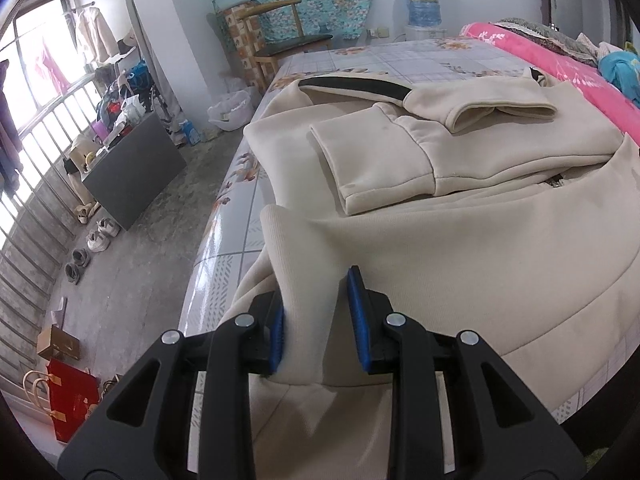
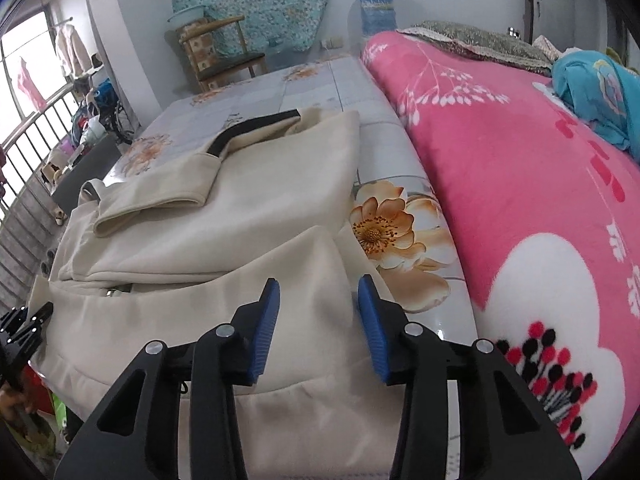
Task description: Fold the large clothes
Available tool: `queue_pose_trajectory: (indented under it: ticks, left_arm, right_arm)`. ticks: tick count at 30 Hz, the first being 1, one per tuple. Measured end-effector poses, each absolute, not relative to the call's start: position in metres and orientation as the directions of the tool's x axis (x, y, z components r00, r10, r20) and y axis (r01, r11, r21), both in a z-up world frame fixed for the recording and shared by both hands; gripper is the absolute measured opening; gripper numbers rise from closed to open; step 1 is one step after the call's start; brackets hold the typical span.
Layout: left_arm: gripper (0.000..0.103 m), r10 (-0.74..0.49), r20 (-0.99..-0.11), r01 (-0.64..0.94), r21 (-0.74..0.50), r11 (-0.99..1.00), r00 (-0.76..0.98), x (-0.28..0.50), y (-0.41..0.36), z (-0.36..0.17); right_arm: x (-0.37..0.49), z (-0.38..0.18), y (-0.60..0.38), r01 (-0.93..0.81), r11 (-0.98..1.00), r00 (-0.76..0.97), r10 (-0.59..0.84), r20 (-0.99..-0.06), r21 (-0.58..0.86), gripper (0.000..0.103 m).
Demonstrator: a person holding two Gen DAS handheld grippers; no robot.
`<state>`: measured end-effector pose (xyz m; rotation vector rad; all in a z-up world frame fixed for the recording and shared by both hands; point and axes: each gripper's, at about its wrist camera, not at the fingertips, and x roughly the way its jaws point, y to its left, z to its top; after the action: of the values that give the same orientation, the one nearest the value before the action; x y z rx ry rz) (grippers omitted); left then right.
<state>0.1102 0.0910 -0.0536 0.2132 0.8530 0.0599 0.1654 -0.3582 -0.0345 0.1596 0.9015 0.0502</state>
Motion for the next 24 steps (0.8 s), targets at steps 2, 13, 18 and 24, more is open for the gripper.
queue_pose_trajectory:
  ticks: [2, 13, 18, 24]
  left_arm:
    - [0.026, 0.138, -0.741, 0.033, 0.211, 0.977, 0.657, 0.11, 0.091, -0.054]
    - [0.026, 0.135, -0.745, 0.029, 0.204, 0.979, 0.654, 0.11, 0.091, -0.054]
    - [0.026, 0.132, -0.747, 0.027, 0.196, 0.98, 0.651, 0.11, 0.092, -0.054]
    - [0.026, 0.132, -0.749, 0.024, 0.193, 0.981, 0.65, 0.111, 0.093, -0.054]
  right_arm:
    - [0.165, -0.037, -0.358, 0.025, 0.988, 0.611, 0.105, -0.784, 0.152, 0.036]
    - [0.161, -0.03, -0.347, -0.015, 0.997, 0.571, 0.074, -0.818, 0.08, 0.025]
    - [0.178, -0.042, -0.349, 0.004, 0.997, 0.532, 0.067, -0.844, 0.082, 0.025]
    - [0.177, -0.042, -0.337, -0.007, 1.0, 0.528, 0.008, -0.849, 0.005, 0.025]
